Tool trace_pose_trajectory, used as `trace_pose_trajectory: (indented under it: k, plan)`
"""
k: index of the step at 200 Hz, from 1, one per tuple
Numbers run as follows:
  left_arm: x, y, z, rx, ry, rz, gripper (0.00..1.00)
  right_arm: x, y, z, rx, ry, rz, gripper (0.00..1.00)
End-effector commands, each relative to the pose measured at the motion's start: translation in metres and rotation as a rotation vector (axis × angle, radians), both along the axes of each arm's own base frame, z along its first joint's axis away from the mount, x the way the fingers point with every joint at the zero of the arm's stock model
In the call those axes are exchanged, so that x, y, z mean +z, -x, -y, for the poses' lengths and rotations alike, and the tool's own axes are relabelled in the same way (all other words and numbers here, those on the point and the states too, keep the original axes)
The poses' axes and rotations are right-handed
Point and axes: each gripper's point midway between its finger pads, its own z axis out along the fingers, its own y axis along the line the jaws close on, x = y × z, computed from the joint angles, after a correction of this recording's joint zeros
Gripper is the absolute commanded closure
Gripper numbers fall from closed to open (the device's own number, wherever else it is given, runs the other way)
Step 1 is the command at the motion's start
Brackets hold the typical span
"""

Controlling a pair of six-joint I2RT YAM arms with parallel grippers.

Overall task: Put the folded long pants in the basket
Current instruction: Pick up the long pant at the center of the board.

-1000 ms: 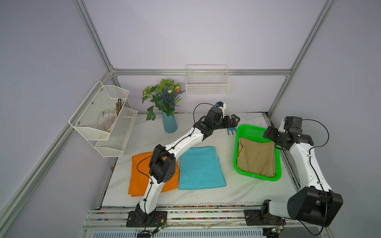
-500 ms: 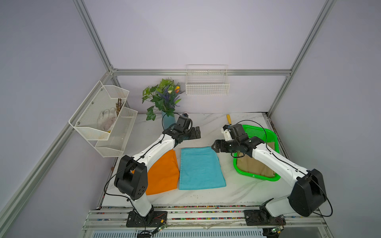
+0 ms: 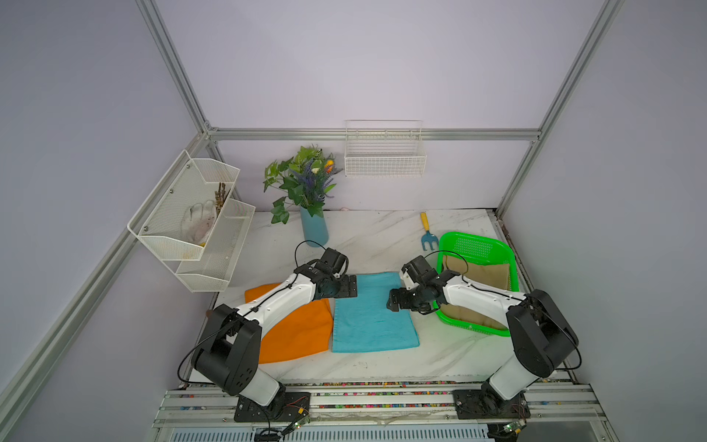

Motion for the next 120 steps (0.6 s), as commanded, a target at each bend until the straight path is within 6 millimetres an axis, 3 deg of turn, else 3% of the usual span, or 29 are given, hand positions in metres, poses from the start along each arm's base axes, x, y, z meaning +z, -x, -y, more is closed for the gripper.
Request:
trace_pose_trajectory:
  k: [1, 41, 76, 105, 120]
  plan:
    - [0.026, -0.010, 0.008, 0.024, 0.088, 0.087, 0.00, -0.001, -0.004, 0.008, -0.015, 0.034, 0.032, 0.06]
    - [0.029, -0.016, 0.011, 0.020, 0.088, 0.089, 0.00, -0.021, 0.013, -0.012, 0.047, -0.091, -0.034, 0.08]
    - [0.042, -0.020, 0.011, 0.033, 0.091, 0.107, 0.00, -0.025, 0.004, -0.021, 0.042, -0.110, -0.043, 0.13]
    - [0.057, -0.026, 0.008, 0.050, 0.089, 0.154, 0.00, -0.029, -0.001, -0.035, 0.036, -0.167, -0.070, 0.32]
    - [0.059, -0.027, 0.007, 0.062, 0.088, 0.162, 0.00, -0.031, -0.007, -0.035, 0.024, -0.153, -0.062, 0.67]
